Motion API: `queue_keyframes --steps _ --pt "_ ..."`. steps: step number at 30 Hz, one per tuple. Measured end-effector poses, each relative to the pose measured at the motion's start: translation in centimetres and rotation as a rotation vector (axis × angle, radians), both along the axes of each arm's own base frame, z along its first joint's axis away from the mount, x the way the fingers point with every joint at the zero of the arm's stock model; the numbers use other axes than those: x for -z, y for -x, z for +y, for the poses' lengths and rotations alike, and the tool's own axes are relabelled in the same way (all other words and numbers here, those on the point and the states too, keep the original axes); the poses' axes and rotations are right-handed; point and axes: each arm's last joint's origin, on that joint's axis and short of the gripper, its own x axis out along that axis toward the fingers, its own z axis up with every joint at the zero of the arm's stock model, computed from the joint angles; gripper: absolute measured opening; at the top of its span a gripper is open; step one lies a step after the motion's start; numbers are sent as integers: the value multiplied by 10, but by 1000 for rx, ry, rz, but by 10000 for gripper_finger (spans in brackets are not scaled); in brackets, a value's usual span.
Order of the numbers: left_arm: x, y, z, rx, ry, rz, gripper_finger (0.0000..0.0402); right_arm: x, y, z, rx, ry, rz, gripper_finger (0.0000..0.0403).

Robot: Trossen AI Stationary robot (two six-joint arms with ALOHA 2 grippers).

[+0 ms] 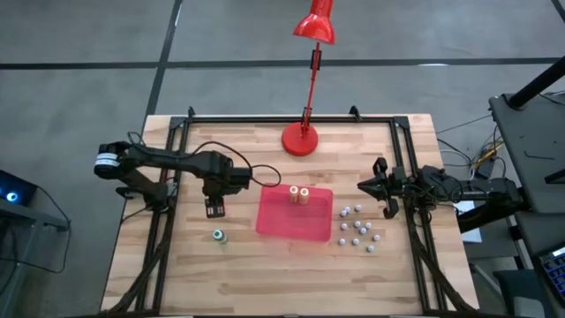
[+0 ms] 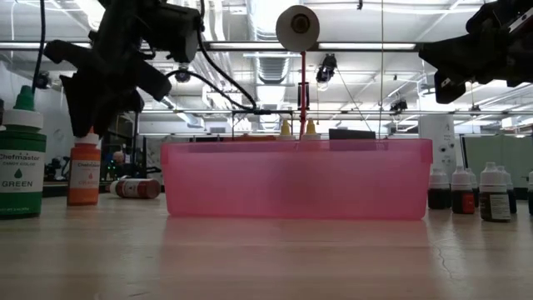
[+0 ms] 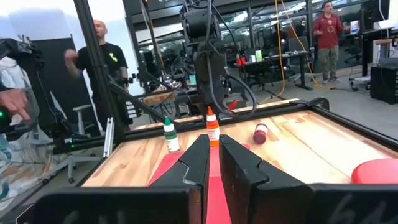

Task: Pick & Place food coloring
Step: Put the large orange food coloring bottle into the red bin

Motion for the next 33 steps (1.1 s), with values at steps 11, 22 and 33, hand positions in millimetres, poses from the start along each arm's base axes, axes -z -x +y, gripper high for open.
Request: queue_keyframes --steps 11,22,33 --pt "7 -2 0 -14 0 27 140 0 0 0 0 0 0 29" --pt "7 -1 0 -33 -12 31 95 0 0 0 0 0 0 29" --pt "7 -1 0 -57 -17 34 98 0 0 0 0 0 0 29"
